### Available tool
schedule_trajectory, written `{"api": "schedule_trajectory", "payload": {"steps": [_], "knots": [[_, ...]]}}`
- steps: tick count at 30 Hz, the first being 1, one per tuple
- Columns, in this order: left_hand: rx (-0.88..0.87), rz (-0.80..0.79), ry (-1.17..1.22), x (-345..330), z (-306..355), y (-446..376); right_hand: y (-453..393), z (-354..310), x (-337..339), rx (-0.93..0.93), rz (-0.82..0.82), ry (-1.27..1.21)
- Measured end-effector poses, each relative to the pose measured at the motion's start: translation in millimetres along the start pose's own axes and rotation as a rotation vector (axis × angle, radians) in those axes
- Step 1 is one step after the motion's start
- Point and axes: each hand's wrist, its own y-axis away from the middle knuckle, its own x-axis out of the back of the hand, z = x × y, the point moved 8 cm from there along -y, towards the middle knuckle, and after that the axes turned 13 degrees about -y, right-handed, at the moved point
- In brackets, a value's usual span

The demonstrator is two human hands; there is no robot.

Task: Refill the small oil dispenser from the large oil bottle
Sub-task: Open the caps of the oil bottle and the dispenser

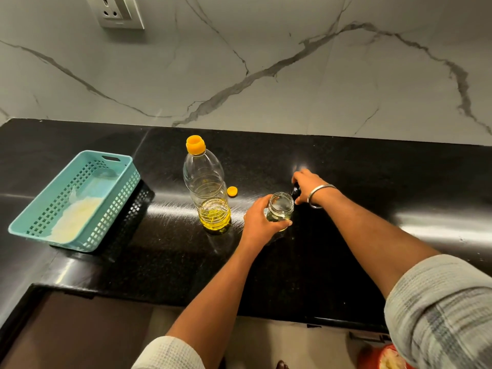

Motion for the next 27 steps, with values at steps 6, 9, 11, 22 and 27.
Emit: {"api": "schedule_trajectory", "payload": {"steps": [6, 9, 11, 22, 27], "knots": [[0.000, -0.019, 0.006, 2, 3, 0, -13, 3, -14, 0.030, 0.009, 0.002], [0.003, -0.024, 0.024, 2, 4, 2, -15, 6, -18, 0.021, 0.007, -0.001], [0.006, -0.041, 0.041, 0, 4, 2, -15, 8, -19, 0.010, 0.004, -0.015], [-0.054, -0.084, 0.072, 23, -20, 30, 5, 6, 7, 0.057, 0.251, -0.096], [-0.075, 0.186, 0.087, 68, -46, 52, 31, -5, 10, 0.177, 0.392, -0.234]]}}
